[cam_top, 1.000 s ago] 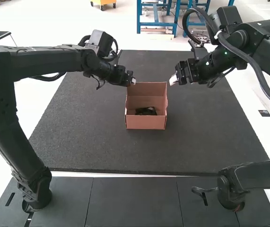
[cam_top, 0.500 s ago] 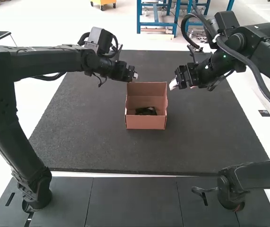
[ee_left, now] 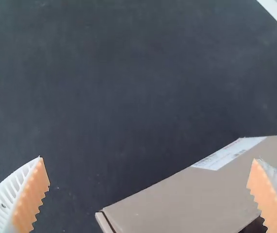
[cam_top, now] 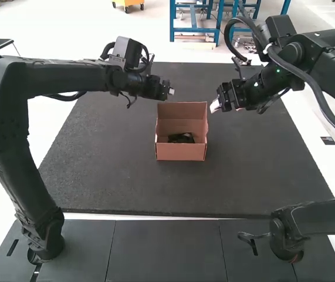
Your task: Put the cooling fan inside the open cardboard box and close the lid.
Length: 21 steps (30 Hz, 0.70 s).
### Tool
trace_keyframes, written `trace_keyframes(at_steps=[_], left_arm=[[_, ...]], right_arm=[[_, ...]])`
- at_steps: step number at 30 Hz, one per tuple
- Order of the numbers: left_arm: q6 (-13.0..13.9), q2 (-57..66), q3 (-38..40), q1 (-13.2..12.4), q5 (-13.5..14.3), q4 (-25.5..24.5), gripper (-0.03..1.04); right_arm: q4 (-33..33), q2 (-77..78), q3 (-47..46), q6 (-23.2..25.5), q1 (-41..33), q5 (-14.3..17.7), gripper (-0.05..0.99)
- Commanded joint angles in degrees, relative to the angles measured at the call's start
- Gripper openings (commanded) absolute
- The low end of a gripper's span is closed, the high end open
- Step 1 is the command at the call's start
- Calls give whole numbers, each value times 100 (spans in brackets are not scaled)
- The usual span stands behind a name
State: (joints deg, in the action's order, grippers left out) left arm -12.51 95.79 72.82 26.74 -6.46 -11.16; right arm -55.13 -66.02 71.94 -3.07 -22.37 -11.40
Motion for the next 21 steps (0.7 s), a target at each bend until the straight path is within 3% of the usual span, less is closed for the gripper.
trace_keyframes(at_steps=[1,21], left_arm=[[-49,89,-57,-2,-57,87,96],[47,159,-13,33,-172,-1029,96]], right_arm=[[-32,133,197,-71,-57,-99,84],[-50,133,162,-62,-39,-99,84]])
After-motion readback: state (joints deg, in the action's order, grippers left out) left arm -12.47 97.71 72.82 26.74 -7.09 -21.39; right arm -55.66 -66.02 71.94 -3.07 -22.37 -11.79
